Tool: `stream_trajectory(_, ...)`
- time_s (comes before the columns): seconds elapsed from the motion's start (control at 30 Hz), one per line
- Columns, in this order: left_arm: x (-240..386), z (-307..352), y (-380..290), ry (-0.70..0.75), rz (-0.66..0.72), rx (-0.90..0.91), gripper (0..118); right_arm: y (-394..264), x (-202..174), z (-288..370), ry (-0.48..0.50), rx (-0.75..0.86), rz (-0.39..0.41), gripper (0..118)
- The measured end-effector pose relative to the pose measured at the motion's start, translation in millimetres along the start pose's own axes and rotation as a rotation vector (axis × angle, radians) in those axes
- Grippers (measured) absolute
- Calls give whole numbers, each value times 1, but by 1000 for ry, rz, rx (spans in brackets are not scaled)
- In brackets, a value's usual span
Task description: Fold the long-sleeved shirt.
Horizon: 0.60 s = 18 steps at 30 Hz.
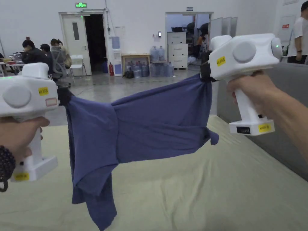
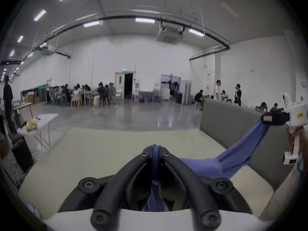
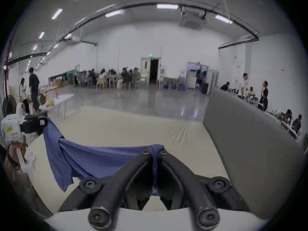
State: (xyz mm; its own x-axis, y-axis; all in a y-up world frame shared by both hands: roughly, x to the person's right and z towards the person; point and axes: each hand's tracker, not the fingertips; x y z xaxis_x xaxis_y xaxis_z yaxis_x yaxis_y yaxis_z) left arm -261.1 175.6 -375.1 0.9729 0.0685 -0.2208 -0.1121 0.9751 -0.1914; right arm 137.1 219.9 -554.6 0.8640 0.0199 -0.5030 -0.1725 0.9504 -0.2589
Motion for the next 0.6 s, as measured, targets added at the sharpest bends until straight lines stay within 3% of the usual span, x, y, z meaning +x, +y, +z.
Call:
stream_trajectory(0.23,-5,-34,86,33,-8,77,0,59,3,-16,-44,14,-23,0)
stream_trajectory(0.6,-8,-113,93,71,-71,36,0,61,17,-96,-74,8,-78,0)
